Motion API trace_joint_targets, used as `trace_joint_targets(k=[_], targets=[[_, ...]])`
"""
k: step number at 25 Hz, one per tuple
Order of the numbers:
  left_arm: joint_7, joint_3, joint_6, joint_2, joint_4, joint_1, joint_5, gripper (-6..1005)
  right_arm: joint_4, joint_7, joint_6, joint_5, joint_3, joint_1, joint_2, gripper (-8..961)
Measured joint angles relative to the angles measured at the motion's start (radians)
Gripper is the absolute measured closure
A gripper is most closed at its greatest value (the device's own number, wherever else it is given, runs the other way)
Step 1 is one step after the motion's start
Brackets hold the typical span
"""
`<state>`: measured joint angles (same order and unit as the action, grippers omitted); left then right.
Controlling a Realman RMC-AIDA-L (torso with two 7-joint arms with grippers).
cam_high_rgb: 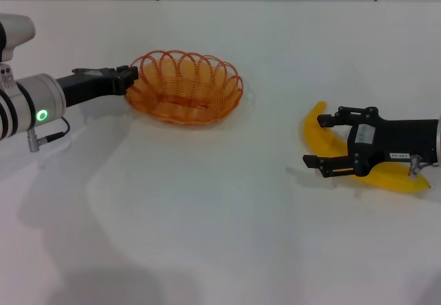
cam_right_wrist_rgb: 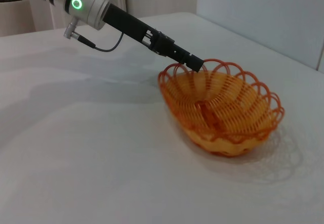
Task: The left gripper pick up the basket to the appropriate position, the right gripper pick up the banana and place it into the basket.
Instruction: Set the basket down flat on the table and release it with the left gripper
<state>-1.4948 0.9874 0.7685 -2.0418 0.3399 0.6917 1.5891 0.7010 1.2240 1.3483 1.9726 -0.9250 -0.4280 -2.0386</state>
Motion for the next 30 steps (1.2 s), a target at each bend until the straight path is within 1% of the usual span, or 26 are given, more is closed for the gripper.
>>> trace_joint_targets(k=[1,14,18,23,30], targets=[[0.001,0.0,0.0,0.0,0.0,0.0,0.0,931,0.0,0.0,0.0,0.0,0.0,0.0,0.0,73],[0.055,0.002,0.002,-0.002,-0.002,-0.011,-0.028,753,-0.009,0.0,-0.001,0.0,0.0,0.0,0.0,73],[0.119,0.002,0.019,-0.002,0.006,-0.027,-0.054,703,-0.009,0.0,-0.001,0.0,0.004,0.0,0.0,73],[0.244,0.002,0.099,-0.002,0.012,-0.065,-0.144,502,-0.009,0.0,-0.002,0.0,0.006,0.002,0.0,73],[0.242,0.016,0.191,0.003,0.083,-0.148,-0.148,367,0.021,0.02,0.013,-0.041,0.003,0.009,0.0,73]])
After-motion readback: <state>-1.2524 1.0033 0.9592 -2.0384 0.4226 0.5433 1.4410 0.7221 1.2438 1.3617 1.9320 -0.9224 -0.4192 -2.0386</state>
